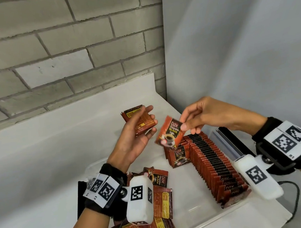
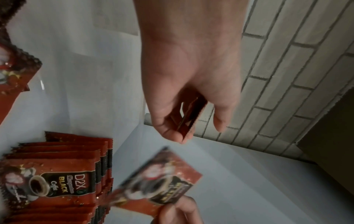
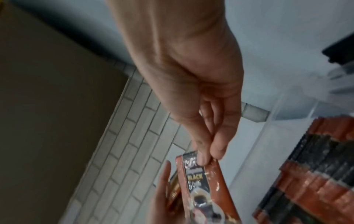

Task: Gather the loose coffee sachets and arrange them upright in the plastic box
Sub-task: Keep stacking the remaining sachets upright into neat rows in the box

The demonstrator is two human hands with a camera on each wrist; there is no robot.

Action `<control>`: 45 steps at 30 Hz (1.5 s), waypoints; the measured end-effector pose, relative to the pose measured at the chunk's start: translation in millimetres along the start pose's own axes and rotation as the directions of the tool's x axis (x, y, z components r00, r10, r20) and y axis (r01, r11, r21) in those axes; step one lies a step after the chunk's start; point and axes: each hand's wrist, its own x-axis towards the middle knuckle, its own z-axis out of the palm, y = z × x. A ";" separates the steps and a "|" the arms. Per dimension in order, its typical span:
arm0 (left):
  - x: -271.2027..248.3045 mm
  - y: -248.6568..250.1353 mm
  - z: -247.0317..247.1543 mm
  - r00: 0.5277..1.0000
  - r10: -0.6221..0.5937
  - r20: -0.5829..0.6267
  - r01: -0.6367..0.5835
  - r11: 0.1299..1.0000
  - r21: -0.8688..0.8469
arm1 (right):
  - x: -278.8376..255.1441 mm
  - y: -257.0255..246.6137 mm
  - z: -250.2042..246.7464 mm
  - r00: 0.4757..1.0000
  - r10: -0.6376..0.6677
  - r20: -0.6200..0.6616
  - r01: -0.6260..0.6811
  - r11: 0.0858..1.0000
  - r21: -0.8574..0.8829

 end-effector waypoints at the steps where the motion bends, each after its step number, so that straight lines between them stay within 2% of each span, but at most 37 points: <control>1: 0.5 -0.2 -0.4 1.000 0.004 -0.013 -0.004 1.000 -0.012 | 0.4 -0.4 2.3 1.000 -0.002 0.023 0.004 0.996 -0.091; 4: 1.2 -1.7 0.1 0.999 0.016 -0.029 -0.017 1.000 -0.010 | 5.7 -1.1 12.1 0.998 0.009 0.060 0.014 0.931 -0.364; 6: 1.0 -2.0 0.8 1.000 0.012 -0.024 -0.013 1.000 -0.007 | 10.9 -0.6 18.6 0.997 0.018 0.072 0.019 0.877 -0.480; 14: 1.6 -2.6 0.3 1.000 -0.011 -0.015 0.011 1.000 -0.015 | 22.4 4.9 35.4 0.994 0.017 0.106 0.062 0.713 -0.698; 28: 1.8 -3.6 2.0 1.000 -0.001 -0.019 0.000 0.999 -0.052 | 28.4 9.9 35.1 0.985 0.083 0.148 0.054 0.674 -0.737; 40: 1.1 -5.7 2.0 1.000 0.028 0.004 -0.028 0.997 0.073 | 24.5 5.8 37.7 0.987 0.058 0.152 0.082 0.629 -0.773; 45: 2.3 -6.6 0.7 0.999 0.030 0.025 -0.032 0.993 0.110 | 23.4 7.7 35.6 0.988 0.065 0.139 0.063 0.656 -0.752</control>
